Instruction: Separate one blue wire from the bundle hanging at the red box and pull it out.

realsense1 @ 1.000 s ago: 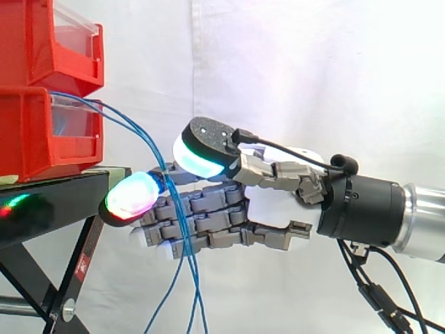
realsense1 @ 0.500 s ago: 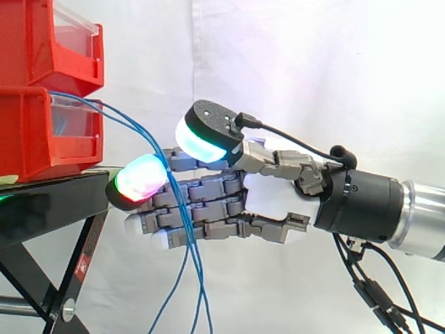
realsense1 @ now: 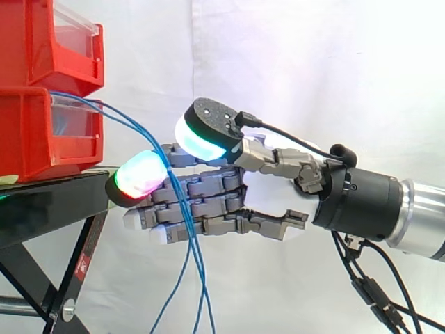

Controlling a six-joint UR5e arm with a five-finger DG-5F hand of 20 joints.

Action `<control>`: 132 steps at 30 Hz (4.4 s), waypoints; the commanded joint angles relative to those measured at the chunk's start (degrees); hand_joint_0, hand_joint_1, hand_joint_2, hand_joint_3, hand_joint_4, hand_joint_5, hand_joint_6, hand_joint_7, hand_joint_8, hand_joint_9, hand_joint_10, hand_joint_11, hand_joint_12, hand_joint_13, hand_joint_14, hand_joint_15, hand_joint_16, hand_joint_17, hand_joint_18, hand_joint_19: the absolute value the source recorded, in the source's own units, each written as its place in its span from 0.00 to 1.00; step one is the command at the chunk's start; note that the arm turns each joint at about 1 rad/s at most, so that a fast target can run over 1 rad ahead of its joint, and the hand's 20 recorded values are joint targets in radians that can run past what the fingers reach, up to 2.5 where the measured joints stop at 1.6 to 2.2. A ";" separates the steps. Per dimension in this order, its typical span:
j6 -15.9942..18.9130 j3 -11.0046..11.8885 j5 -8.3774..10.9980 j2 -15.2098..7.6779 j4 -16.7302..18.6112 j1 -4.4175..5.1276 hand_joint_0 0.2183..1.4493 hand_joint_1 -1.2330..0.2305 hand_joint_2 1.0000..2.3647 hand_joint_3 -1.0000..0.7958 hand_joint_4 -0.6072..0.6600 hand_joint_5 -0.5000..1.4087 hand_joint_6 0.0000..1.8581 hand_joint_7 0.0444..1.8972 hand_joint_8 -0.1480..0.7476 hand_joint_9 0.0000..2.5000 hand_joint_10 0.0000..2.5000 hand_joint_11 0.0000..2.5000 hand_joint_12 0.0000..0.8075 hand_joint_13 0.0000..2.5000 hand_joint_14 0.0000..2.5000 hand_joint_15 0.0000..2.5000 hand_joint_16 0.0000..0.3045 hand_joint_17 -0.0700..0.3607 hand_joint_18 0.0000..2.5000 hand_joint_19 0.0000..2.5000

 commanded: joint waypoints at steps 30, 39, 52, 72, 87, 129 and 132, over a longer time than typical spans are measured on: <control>-0.10 0.14 -1.89 -3.79 6.83 -0.81 0.29 0.45 0.01 0.33 0.71 0.17 0.27 0.59 0.48 0.13 0.00 0.07 0.49 0.15 0.00 0.11 0.18 0.44 0.11 0.19; -1.07 0.05 -2.07 -3.79 5.96 -1.60 0.29 0.45 0.01 0.33 0.72 0.17 0.27 0.56 0.49 0.13 0.00 0.06 0.49 0.15 0.00 0.12 0.18 0.44 0.11 0.19; -0.98 0.14 -2.16 -3.70 5.96 -2.66 0.29 0.45 0.01 0.34 0.69 0.18 0.27 0.65 0.49 0.13 0.00 0.07 0.49 0.15 0.00 0.12 0.18 0.44 0.11 0.19; -1.95 0.14 -2.16 -3.79 5.69 -2.22 0.32 0.40 0.01 0.35 0.69 0.17 0.31 0.64 0.48 0.14 0.00 0.09 0.49 0.17 0.00 0.12 0.17 0.44 0.13 0.19; -5.99 0.14 -1.36 -4.49 5.96 -0.90 0.32 0.39 0.01 0.34 0.69 0.16 0.34 0.61 0.48 0.14 0.00 0.09 0.49 0.17 0.00 0.12 0.17 0.44 0.13 0.20; -5.38 1.55 -1.10 -4.49 4.64 -0.28 0.33 0.38 0.01 0.35 0.69 0.16 0.39 0.54 0.49 0.15 0.00 0.10 0.49 0.18 0.00 0.13 0.17 0.44 0.15 0.20; -5.38 1.64 -1.19 -4.41 4.64 -0.37 0.33 0.38 0.01 0.35 0.69 0.16 0.38 0.55 0.49 0.15 0.00 0.10 0.49 0.18 0.00 0.13 0.17 0.44 0.15 0.20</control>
